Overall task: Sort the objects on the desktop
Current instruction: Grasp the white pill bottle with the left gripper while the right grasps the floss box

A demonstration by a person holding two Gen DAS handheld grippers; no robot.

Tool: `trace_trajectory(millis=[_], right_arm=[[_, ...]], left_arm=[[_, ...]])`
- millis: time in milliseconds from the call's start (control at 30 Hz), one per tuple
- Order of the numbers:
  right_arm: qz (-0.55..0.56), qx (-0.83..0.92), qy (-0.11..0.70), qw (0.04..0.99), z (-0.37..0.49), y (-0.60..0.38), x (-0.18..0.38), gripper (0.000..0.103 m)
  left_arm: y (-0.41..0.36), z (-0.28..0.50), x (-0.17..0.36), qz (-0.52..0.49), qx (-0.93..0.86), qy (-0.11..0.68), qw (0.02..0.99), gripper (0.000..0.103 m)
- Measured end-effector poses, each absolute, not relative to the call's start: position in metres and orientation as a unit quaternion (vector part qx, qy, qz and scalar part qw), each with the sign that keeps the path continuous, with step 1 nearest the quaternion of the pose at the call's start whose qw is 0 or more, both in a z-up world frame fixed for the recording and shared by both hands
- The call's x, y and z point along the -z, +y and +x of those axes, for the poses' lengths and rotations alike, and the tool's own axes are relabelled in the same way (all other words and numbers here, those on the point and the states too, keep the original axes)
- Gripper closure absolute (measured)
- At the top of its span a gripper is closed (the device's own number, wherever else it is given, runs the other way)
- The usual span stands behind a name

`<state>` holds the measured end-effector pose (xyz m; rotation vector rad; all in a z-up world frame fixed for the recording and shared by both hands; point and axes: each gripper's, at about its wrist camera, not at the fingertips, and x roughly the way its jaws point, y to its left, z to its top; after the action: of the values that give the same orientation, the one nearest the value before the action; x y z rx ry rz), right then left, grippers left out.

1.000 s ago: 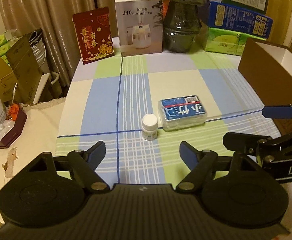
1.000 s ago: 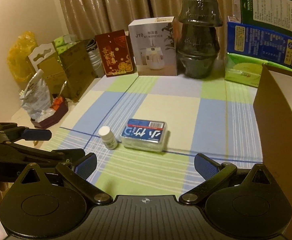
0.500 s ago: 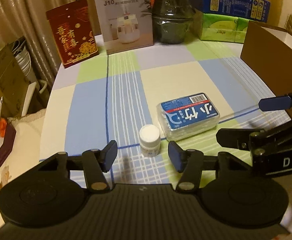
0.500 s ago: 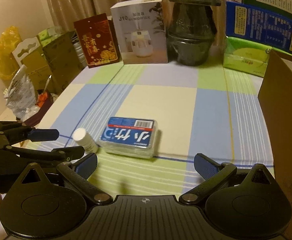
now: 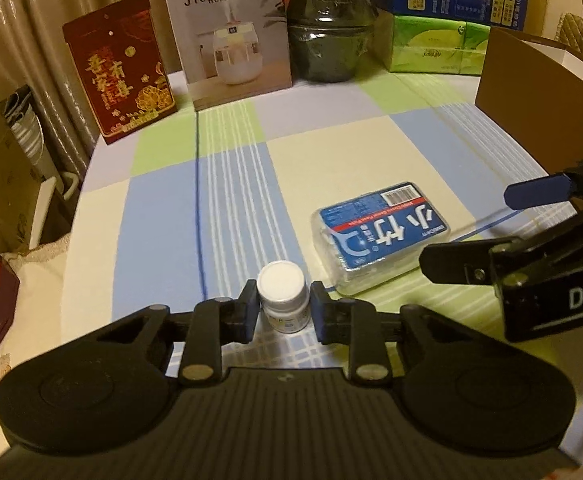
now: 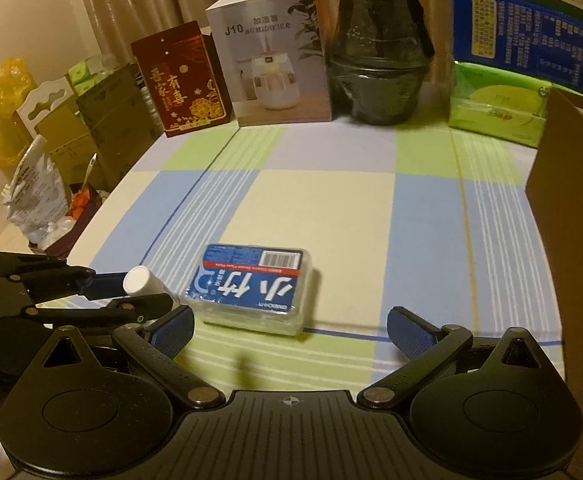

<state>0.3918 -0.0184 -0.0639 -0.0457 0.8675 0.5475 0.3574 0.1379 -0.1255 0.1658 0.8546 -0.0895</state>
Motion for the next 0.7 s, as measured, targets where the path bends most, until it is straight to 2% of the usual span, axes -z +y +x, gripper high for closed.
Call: trace_trajectory(millis=[700], right_arm=[[-0.069, -0.272, 0.416, 0.865, 0.411, 0.038, 0.091, 0.003]], left_arm=[[0.184, 0.365, 0.128, 0.054, 0.001, 0.418, 0.907, 0.08]])
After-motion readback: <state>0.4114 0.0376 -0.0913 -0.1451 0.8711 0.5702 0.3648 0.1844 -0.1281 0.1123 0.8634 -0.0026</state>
